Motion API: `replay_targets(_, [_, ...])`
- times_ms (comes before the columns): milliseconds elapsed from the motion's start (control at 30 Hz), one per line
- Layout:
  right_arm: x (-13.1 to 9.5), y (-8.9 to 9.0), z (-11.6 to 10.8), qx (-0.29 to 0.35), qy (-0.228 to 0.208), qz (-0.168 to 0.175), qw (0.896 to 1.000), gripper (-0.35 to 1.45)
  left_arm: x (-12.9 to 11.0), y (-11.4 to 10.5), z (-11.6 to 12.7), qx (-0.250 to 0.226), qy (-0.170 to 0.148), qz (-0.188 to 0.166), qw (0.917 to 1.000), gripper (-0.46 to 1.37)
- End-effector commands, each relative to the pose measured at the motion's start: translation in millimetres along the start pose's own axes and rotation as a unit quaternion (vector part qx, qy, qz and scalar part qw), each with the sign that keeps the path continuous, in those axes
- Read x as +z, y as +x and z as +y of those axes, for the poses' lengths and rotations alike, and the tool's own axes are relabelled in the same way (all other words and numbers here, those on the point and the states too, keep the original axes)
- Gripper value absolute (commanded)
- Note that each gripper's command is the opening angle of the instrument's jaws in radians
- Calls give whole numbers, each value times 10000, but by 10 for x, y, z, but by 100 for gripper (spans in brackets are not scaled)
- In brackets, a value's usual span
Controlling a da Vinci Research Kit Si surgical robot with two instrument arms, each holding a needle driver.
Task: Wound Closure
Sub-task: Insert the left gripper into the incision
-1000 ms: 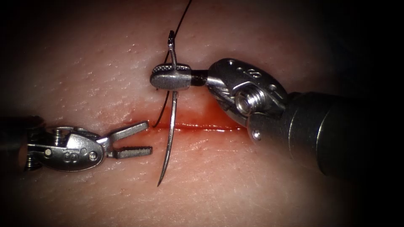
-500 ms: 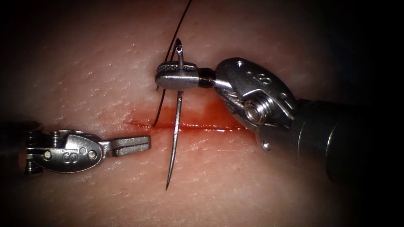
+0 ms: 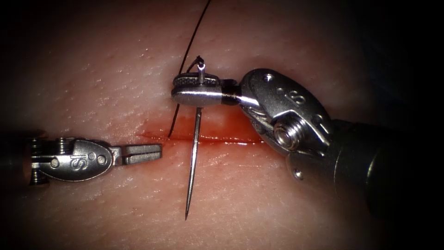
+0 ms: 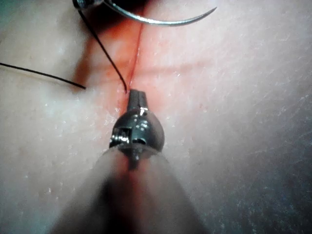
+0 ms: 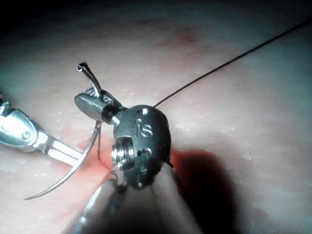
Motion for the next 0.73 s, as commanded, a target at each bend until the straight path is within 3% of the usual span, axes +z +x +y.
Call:
replay_targets(33, [-1,0,-1,-91,-15,-3,10000,-35,1,1,0,-7,-32,-72,10000,-35])
replay_targets(333, [-1,3,-12,-396,155,39,9991,-35,6,-5,-7,-22,-49,-380,9993,-35])
replay_targets(733, [-1,4,-15,-424,185,45,9989,-35,11,-9,-13,-37,-33,-403,9992,-35])
